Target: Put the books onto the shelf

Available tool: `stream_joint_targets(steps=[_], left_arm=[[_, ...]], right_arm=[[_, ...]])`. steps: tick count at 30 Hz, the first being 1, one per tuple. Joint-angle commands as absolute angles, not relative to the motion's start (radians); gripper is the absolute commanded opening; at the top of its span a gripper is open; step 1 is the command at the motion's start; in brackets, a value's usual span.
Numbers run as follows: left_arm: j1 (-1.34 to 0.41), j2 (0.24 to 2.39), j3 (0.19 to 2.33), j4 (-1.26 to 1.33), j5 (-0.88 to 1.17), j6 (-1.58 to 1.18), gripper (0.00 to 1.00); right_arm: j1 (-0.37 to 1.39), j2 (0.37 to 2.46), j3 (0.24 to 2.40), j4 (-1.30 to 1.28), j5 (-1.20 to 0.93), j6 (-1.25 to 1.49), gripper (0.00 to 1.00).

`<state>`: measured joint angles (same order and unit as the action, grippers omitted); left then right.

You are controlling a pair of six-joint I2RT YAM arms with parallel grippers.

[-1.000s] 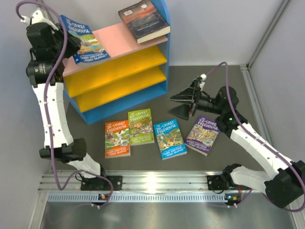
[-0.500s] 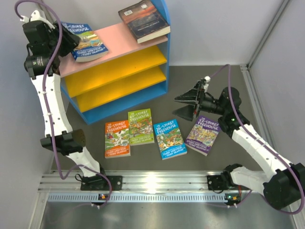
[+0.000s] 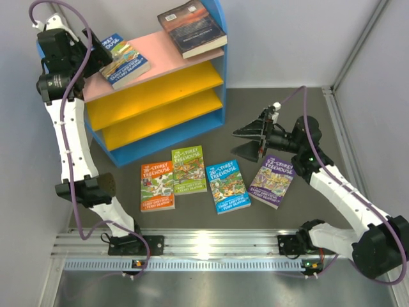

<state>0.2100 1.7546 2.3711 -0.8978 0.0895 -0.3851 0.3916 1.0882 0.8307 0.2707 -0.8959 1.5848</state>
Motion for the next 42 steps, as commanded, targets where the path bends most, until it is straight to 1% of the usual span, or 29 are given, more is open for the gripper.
stream_joint_targets(steps=[1,5,9,13,16,17,19,22,24,25,26,29,31,38,42], left_arm=[[0.23,1.655,2.366,-0.78,-0.038,-0.379,0.99],[0.21,1.617,2.361,-0.651,-0.005,-0.436,0.99],[0.144,1.609,2.361,-0.557,0.029,-0.486,0.99],[0.104,1.617,2.281,-0.434,0.103,-0.622,0.99],[0.016,1.649,2.211,-0.306,0.118,-0.672,0.99],[-0.045,1.661,2.2,-0.281,0.111,-0.666,0.99],[-0.087,1.709,2.187,-0.21,0.097,-0.678,0.99],[-0.153,1.805,2.275,-0.248,0.01,-0.672,0.99],[-0.166,1.845,2.292,-0.279,-0.076,-0.731,0.99],[-0.169,1.847,2.286,-0.31,-0.119,-0.753,0.99],[-0.178,1.844,2.277,-0.322,-0.232,-0.787,0.99],[-0.184,1.796,2.177,-0.284,-0.351,-0.845,0.99],[-0.184,1.769,2.106,-0.236,-0.359,-0.864,0.99],[-0.184,1.77,2.12,-0.331,-0.391,-0.904,0.99],[-0.183,1.724,2.112,-0.382,-0.484,-0.867,0.99]], right_arm=[[0.379,1.094,0.842,0.266,-0.905,1.545,0.91],[0.379,1.095,0.844,0.249,-0.902,1.525,0.91],[0.379,1.092,0.841,0.232,-0.9,1.511,0.91],[0.376,1.083,0.834,0.218,-0.894,1.499,0.91],[0.373,1.074,0.819,0.215,-0.89,1.496,0.91],[0.371,1.068,0.815,0.213,-0.888,1.496,0.91],[0.365,1.057,0.802,0.213,-0.885,1.496,0.91],[0.351,1.029,0.785,0.209,-0.882,1.497,0.91],[0.341,1.006,0.77,0.204,-0.881,1.497,0.9],[0.338,0.997,0.766,0.199,-0.884,1.497,0.91],[0.324,0.979,0.761,0.196,-0.884,1.497,0.91],[0.29,0.945,0.741,0.18,-0.893,1.497,0.91],[0.259,0.928,0.727,0.169,-0.903,1.497,0.91],[0.213,0.902,0.71,0.144,-0.925,1.488,0.91],[0.212,0.907,0.716,0.135,-0.927,1.479,0.91]])
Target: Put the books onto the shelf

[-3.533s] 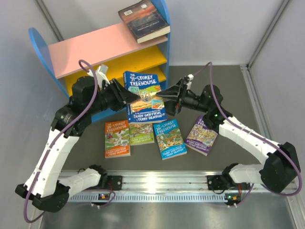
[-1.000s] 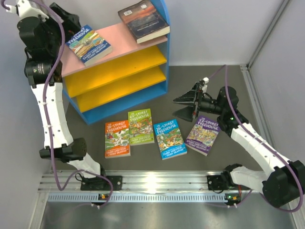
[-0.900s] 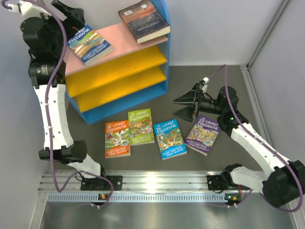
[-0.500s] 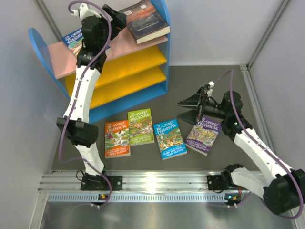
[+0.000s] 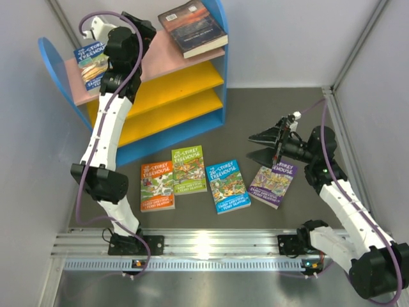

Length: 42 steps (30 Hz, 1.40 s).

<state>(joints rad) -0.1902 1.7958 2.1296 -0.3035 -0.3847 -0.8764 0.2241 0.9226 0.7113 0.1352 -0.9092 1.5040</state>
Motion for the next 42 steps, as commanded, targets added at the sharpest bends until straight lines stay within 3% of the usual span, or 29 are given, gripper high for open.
stream_joint_targets(steps=[1,10,16,21,26,32,37,42], left_arm=[[-0.183,1.715,2.105,-0.383,-0.518,-0.838,0.99],[-0.129,1.617,2.077,-0.408,-0.546,-0.707,0.99],[-0.132,1.6,2.114,-0.324,-0.387,-0.629,0.99],[-0.201,1.574,2.154,-0.318,-0.221,-0.58,0.99],[-0.385,1.488,2.08,-0.386,-0.287,-0.456,0.99],[-0.576,1.278,1.814,-0.495,-0.354,-0.505,0.99],[-0.747,1.097,1.432,-0.563,-0.416,-0.679,0.99],[-0.801,1.002,1.126,-0.612,-0.303,-0.805,0.99]], right_arm=[[0.212,0.91,0.716,0.133,-0.928,1.477,0.91],[0.216,0.92,0.715,0.118,-0.934,1.453,0.91],[0.224,0.934,0.742,0.045,-0.92,1.364,0.91],[0.233,0.998,0.839,-0.24,-0.865,1.159,0.91],[0.236,1.168,0.887,-0.494,-0.798,0.885,0.89],[0.273,1.34,0.913,-0.583,-0.667,0.697,0.88],[0.319,1.449,0.925,-0.551,-0.614,0.647,0.88],[0.356,1.538,0.94,-0.525,-0.575,0.618,0.87]])
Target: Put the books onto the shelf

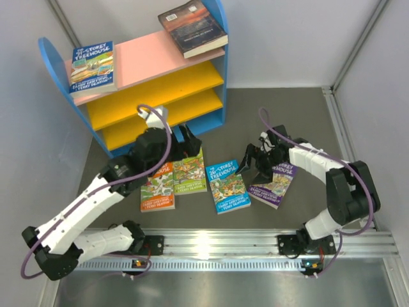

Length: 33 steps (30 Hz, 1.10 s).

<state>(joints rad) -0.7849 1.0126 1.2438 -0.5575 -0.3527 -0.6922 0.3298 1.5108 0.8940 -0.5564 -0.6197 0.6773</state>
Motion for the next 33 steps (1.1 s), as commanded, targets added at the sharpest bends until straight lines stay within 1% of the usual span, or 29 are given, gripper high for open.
stream_joint_targets(steps=[1,2,4,6,7,8,11,16,18,19,20,21,22,24,25,27,28,31,33], left_arm=[[-0.814,1.003,1.091,-0.612,-0.251,-0.836,0.99],[-0.822,1.014,1.021,-0.612,-0.223,-0.853,0.99],[-0.847,1.023,0.948,-0.575,-0.181,-0.911,0.99],[-0.865,1.019,0.821,-0.504,-0.161,-0.949,0.99],[-0.868,1.011,0.775,-0.411,-0.146,-1.0,0.99],[-0.868,1.0,0.685,-0.364,-0.12,-1.024,0.99],[-0.868,0.999,0.539,-0.192,-0.069,-1.112,0.99],[-0.874,1.068,0.425,-0.037,-0.017,-1.186,0.99],[-0.877,1.118,0.384,0.095,-0.005,-1.221,0.99],[-0.876,1.164,0.37,0.139,-0.005,-1.238,0.99],[-0.876,1.193,0.341,0.241,0.03,-1.256,0.99],[-0.876,1.227,0.33,0.288,0.058,-1.294,0.99],[-0.877,1.302,0.321,0.328,0.072,-1.311,0.99],[-0.885,1.38,0.318,0.438,0.125,-1.345,0.99],[-0.89,1.44,0.321,0.469,0.139,-1.354,0.99],[-0.91,1.474,0.321,0.541,0.15,-1.383,0.99],[-0.914,1.48,0.322,0.552,0.149,-1.388,0.99],[-0.922,1.421,0.334,0.523,0.134,-1.387,0.99],[-0.922,1.359,0.348,0.415,0.111,-1.358,0.99]], right_arm=[[0.367,1.56,0.942,-0.522,-0.569,0.617,0.87],[0.373,1.571,0.945,-0.511,-0.563,0.615,0.87],[0.391,1.601,0.953,-0.506,-0.531,0.6,0.87],[0.403,1.617,0.96,-0.505,-0.494,0.585,0.86],[0.41,1.623,0.959,-0.499,-0.482,0.58,0.86],[0.414,1.637,0.956,-0.494,-0.471,0.58,0.86],[0.434,1.661,0.943,-0.459,-0.462,0.584,0.85],[0.494,1.712,0.922,-0.4,-0.433,0.607,0.84],[0.511,1.729,0.908,-0.367,-0.423,0.626,0.82],[0.529,1.747,0.897,-0.354,-0.425,0.632,0.79],[0.54,1.753,0.891,-0.322,-0.426,0.641,0.77],[0.555,1.759,0.884,-0.304,-0.434,0.661,0.75],[0.561,1.769,0.864,-0.281,-0.442,0.673,0.6],[0.572,1.77,0.845,-0.227,-0.459,0.71,0.42],[0.575,1.767,0.832,-0.219,-0.46,0.719,0.23],[0.578,1.747,0.824,-0.207,-0.469,0.735,0.09],[0.578,1.735,0.821,-0.209,-0.468,0.736,0.0],[0.577,1.665,0.821,-0.233,-0.459,0.735,0.0],[0.577,1.599,0.827,-0.273,-0.453,0.733,0.0]])
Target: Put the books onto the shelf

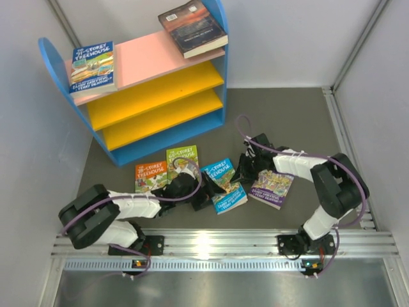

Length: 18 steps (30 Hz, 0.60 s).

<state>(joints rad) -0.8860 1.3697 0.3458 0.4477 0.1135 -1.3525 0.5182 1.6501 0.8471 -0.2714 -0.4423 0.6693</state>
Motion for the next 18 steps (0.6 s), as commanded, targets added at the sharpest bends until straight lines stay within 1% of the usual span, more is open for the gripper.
stream_joint_targets(steps=[1,3,4,6,7,8,11,13,15,18], left_arm=[[-0.92,1.285,0.373,0.356,0.086,-1.342,0.99],[-0.92,1.2,0.417,0.223,0.049,-1.277,0.99],[-0.92,1.116,0.469,0.075,0.01,-1.253,0.99],[-0.92,1.031,0.526,-0.079,-0.067,-1.194,0.99],[-0.92,0.953,0.576,-0.189,-0.125,-1.178,0.99],[-0.92,0.913,0.598,-0.246,-0.156,-1.164,0.99],[-0.922,0.757,0.65,-0.375,-0.253,-1.172,0.99],[-0.92,0.645,0.672,-0.408,-0.293,-1.186,0.99],[-0.92,0.56,0.683,-0.423,-0.333,-1.196,0.99],[-0.92,0.531,0.728,-0.431,-0.348,-1.183,0.99]], right_arm=[[0.574,1.573,0.84,-0.29,-0.454,0.733,0.0],[0.571,1.482,0.859,-0.333,-0.451,0.736,0.0],[0.569,1.448,0.883,-0.369,-0.451,0.739,0.0],[0.565,1.349,0.919,-0.415,-0.443,0.744,0.0],[0.561,1.316,0.966,-0.464,-0.439,0.75,0.0],[0.56,1.295,0.992,-0.485,-0.434,0.755,0.0],[0.555,1.226,1.095,-0.544,-0.449,0.788,0.0],[0.555,1.198,1.158,-0.551,-0.475,0.819,0.0],[0.555,1.177,1.192,-0.509,-0.527,0.893,0.0],[0.555,1.163,1.242,-0.402,-0.595,1.014,0.0]])
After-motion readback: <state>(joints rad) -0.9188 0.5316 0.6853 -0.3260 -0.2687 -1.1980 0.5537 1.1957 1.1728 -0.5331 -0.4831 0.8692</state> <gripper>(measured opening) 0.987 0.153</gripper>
